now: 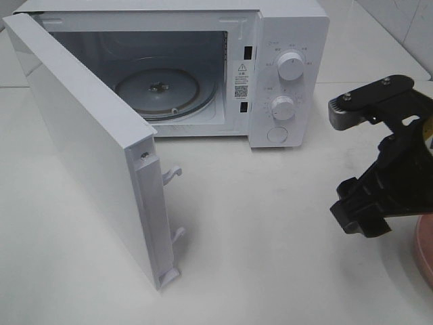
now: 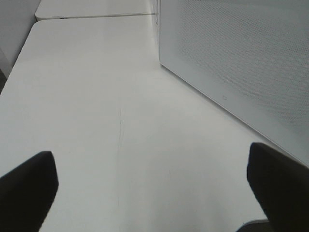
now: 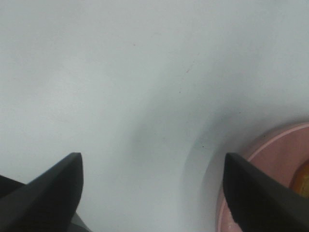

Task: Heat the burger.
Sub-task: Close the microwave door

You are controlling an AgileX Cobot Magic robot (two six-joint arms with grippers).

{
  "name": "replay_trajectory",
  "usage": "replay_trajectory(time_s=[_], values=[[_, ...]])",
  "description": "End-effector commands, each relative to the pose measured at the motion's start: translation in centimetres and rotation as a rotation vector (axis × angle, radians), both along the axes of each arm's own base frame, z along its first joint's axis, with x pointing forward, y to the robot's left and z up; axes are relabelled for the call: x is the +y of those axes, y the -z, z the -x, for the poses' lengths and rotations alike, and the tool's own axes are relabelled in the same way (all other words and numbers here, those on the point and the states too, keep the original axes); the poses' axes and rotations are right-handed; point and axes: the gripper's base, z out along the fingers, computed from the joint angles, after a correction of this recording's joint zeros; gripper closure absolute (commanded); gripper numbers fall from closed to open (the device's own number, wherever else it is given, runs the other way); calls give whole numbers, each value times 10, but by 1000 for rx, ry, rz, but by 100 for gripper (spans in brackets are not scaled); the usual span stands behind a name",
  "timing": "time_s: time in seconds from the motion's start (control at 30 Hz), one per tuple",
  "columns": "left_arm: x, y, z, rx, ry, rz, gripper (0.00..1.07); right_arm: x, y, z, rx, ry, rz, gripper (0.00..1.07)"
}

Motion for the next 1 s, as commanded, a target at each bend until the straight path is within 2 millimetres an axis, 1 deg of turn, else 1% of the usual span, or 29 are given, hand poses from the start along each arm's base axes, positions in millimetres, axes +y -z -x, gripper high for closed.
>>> replay_trajectory(time_s=[0.03, 0.1, 0.13, 0.17, 0.23, 0.3, 0.33, 0.37, 0.4, 0.43, 0.5, 0.53, 0.57, 0.6, 0.63, 0.67, 0.7, 0.73, 0.8, 0.83, 0.87, 0.9, 1.0], values=[[0, -1, 0, -18, -3, 9, 7, -8, -18, 13, -23, -20, -16, 27], [0, -1, 0, -18, -3, 9, 7, -10, -21, 16, -24, -21, -20, 27], [0, -1, 0, -18, -3, 9, 7, -14, -29, 24, -41, -34, -31, 27], [0, -1, 0, -18, -3, 9, 7, -14, -29, 24, -41, -34, -31, 27], [0, -1, 0, -18, -3, 9, 7, -21, -40, 34, -66, -41, -41, 28], [0, -1, 0, -18, -3, 9, 7, -23, -43, 37, -79, -41, -48, 28], [0, -1, 0, -18, -3, 9, 7, -27, -49, 43, -101, -39, -60, 29], [0, -1, 0, -18, -3, 9, 7, -27, -49, 43, -101, -39, -60, 29], [0, -1, 0, -18, -3, 9, 7, -32, -55, 50, -122, -40, -70, 29], [0, -1, 0, -18, -3, 9, 7, -32, -55, 50, -122, -40, -70, 29], [0, -1, 0, -18, -3, 9, 7, -39, -63, 61, -150, -33, -86, 30], [0, -1, 0, -18, -3, 9, 7, -39, -63, 61, -150, -33, -86, 30], [0, -1, 0, -18, -3, 9, 7, -44, -66, 69, -173, -30, -100, 30], [0, -1, 0, -18, -3, 9, 7, -44, -66, 69, -173, -30, -100, 30], [0, -1, 0, -18, -3, 9, 7, -50, -68, 77, -203, -29, -119, 31], [0, -1, 0, -18, -3, 9, 7, -53, -70, 82, -222, -29, -130, 31], [0, -1, 0, -18, -3, 9, 7, -53, -70, 82, -222, -29, -130, 31], [0, -1, 0, -18, -3, 9, 7, -59, -70, 91, -252, -35, -145, 31], [0, -1, 0, -18, -3, 9, 7, -61, -69, 95, -261, -37, -150, 31], [0, -1, 0, -18, -3, 9, 7, -65, -65, 101, -264, -37, -159, 31], [0, -1, 0, -18, -3, 9, 7, -65, -65, 101, -264, -37, -159, 31], [0, -1, 0, -18, -3, 9, 7, -68, -61, 107, -261, -35, -173, 31], [0, -1, 0, -18, -3, 9, 7, -71, -54, 114, -254, -8, -204, 31]])
